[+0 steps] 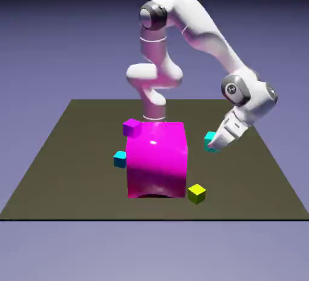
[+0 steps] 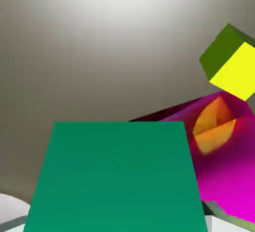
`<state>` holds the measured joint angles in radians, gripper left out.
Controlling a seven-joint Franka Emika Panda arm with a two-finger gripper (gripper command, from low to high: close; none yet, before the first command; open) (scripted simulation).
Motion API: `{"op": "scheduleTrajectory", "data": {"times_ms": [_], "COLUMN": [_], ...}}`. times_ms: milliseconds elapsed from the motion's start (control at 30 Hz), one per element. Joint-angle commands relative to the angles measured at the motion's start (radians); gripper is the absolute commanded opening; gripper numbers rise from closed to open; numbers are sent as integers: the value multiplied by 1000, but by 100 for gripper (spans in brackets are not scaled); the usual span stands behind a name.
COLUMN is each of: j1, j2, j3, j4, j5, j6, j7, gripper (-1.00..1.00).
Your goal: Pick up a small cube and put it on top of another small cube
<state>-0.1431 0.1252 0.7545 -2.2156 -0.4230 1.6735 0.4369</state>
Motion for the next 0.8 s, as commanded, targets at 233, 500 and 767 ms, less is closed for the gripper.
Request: {"op": "scheduleTrajectory", "data": {"times_ms": [233, 500, 767], "j1": [-42, -29, -47], "j2": [-268, -430, -433], "j3": [-242, -481, -510], "j4": [-47, -134, -257], "j5": [-20, -13, -44], "j6": [-104, -150, -26], "j7": [-287, -379, -357], "gripper": [-100, -100, 100]}}
